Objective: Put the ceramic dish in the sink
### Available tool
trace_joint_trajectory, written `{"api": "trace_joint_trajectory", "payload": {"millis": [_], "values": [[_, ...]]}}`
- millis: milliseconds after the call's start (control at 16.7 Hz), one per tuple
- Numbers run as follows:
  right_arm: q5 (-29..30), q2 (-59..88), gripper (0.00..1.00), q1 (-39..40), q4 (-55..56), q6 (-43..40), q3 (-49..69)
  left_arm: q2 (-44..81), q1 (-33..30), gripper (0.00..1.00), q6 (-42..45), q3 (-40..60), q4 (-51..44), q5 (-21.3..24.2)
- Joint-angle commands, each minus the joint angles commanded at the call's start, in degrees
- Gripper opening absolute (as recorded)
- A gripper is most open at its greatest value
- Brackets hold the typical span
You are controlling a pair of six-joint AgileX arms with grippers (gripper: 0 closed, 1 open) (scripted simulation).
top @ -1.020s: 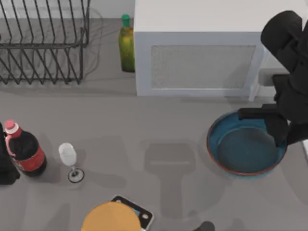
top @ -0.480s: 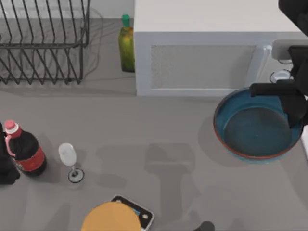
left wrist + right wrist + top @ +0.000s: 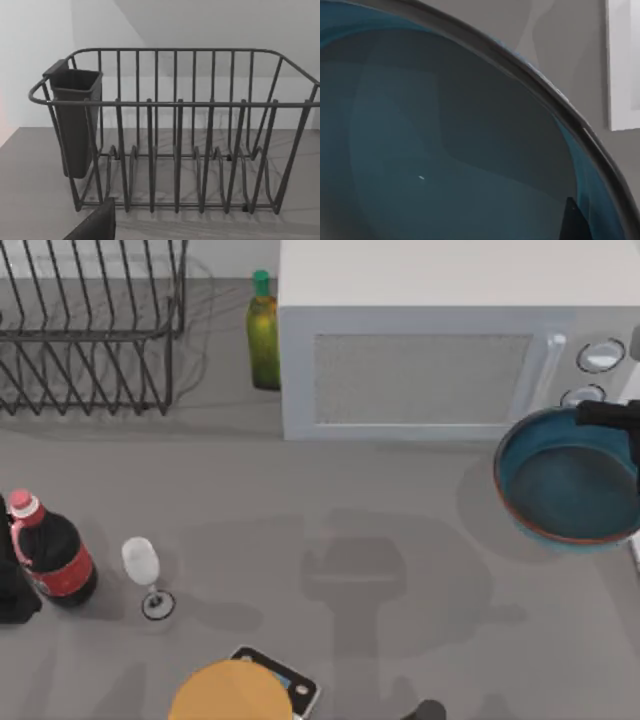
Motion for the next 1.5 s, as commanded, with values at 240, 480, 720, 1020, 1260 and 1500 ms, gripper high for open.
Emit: {"api": "trace_joint_trajectory", "payload": {"millis": [240,480,720,1020,1260,1500], "values": [[-2.62,-0.13,0.0,-15.31,19.66,-3.82,-11.09,0.0,0.0,1.0,0.0,0.0,0.0,0.0],[-6.9,-0.38,0.0,-29.19,47.25,-8.34,-22.6,0.0,0.0,1.0,0.0,0.0,0.0,0.0],[-12.57,-1.97,0.0,-38.79,76.6,-13.03,-32.88,0.0,0.0,1.0,0.0,0.0,0.0,0.0],[-20.6,-5.99,0.0,-42.25,104.72,-17.02,-40.67,0.0,0.0,1.0,0.0,0.0,0.0,0.0],[-25.7,-8.97,0.0,-41.08,116.74,-18.12,-42.89,0.0,0.0,1.0,0.0,0.0,0.0,0.0],[-27.08,-9.87,0.0,-40.34,119.43,-18.25,-43.24,0.0,0.0,1.0,0.0,0.0,0.0,0.0]]}}
